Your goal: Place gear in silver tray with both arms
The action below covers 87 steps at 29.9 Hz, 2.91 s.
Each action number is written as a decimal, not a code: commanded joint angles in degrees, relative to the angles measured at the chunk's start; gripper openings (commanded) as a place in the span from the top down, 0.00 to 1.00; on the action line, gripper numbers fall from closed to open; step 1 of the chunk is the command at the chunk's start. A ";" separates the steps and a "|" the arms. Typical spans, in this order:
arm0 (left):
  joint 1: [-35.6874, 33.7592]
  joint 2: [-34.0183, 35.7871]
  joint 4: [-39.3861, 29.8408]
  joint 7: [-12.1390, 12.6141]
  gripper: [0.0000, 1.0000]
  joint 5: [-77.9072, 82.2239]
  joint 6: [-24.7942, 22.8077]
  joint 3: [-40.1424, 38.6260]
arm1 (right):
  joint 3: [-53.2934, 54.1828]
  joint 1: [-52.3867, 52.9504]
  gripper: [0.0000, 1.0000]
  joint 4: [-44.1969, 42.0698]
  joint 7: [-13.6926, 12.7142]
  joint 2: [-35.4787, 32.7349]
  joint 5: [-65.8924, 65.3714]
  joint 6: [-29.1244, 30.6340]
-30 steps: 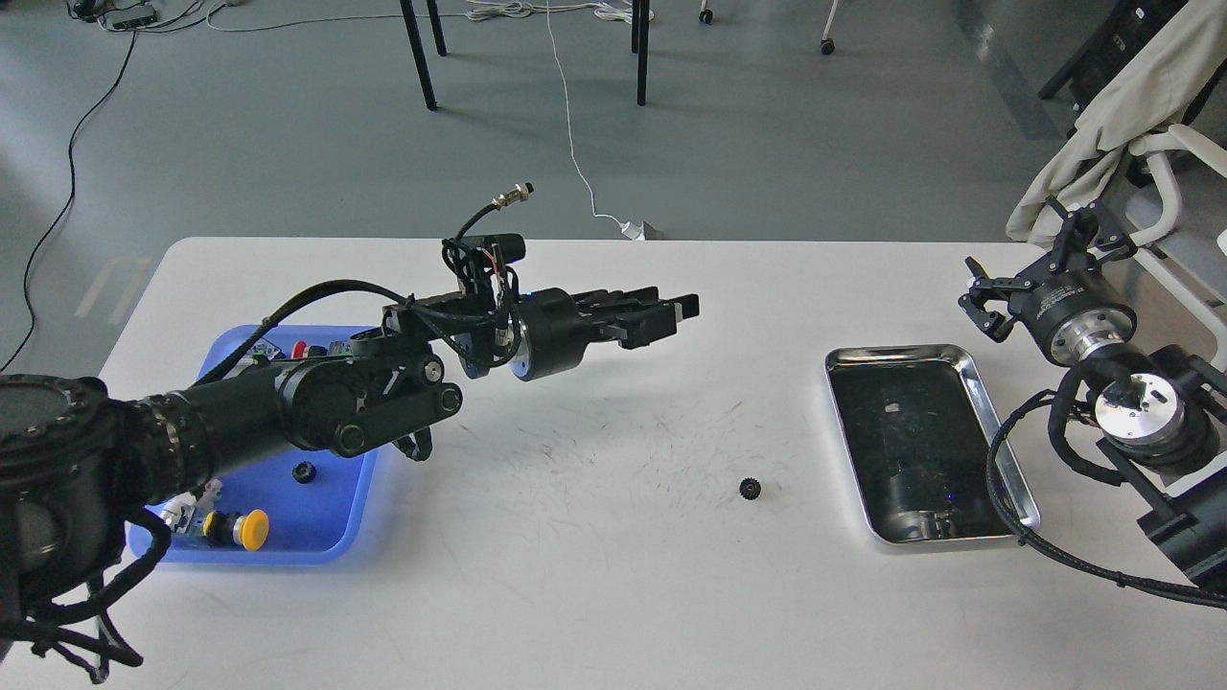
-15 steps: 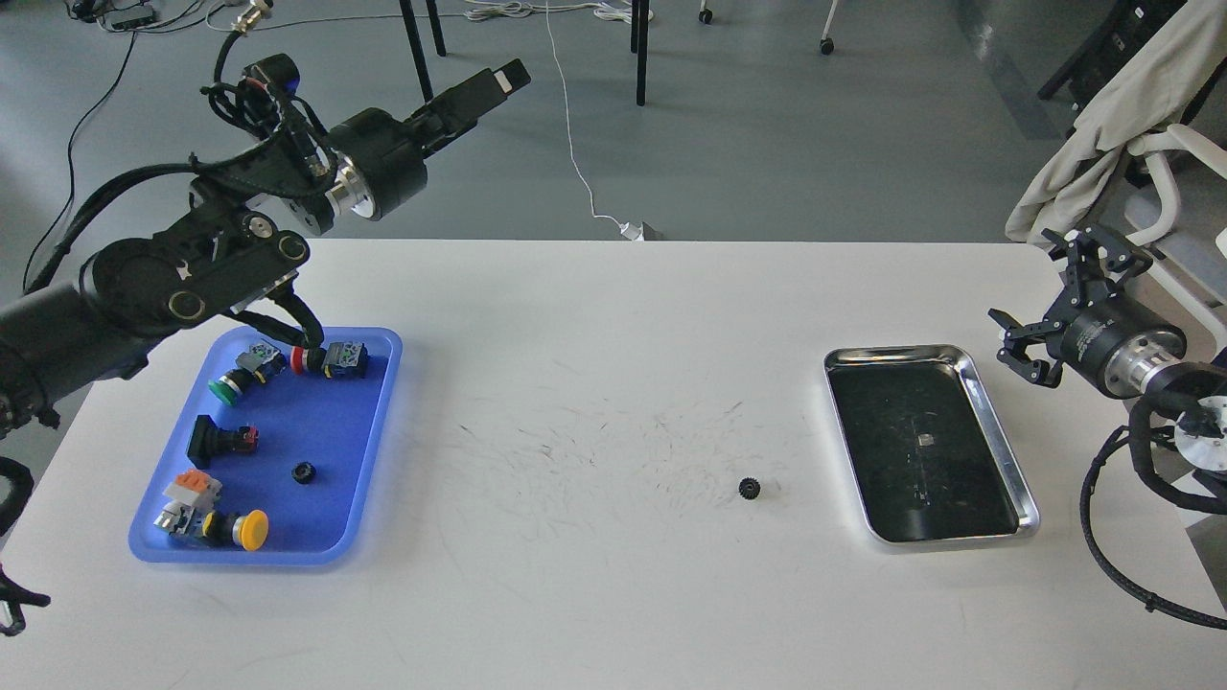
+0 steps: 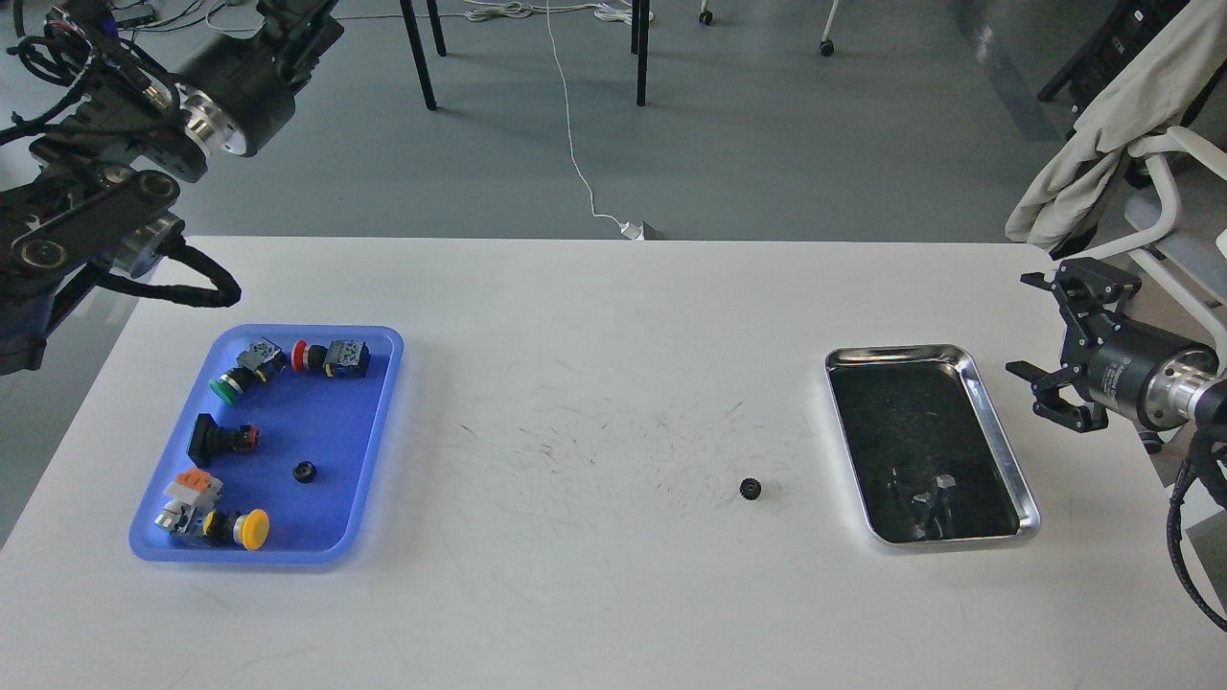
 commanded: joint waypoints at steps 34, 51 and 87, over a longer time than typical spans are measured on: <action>12.74 3.66 1.12 10.23 0.02 -36.12 -13.49 -1.84 | -4.62 12.50 0.01 0.70 -2.69 -4.22 -26.68 6.99; 18.20 7.27 0.32 8.13 0.02 -35.51 -17.63 -2.27 | -15.43 25.61 0.01 1.22 -2.42 1.49 -34.86 12.62; 20.13 6.22 0.06 12.53 0.01 -45.62 -15.17 -10.36 | -41.88 47.49 0.02 1.84 14.97 14.59 -62.45 20.44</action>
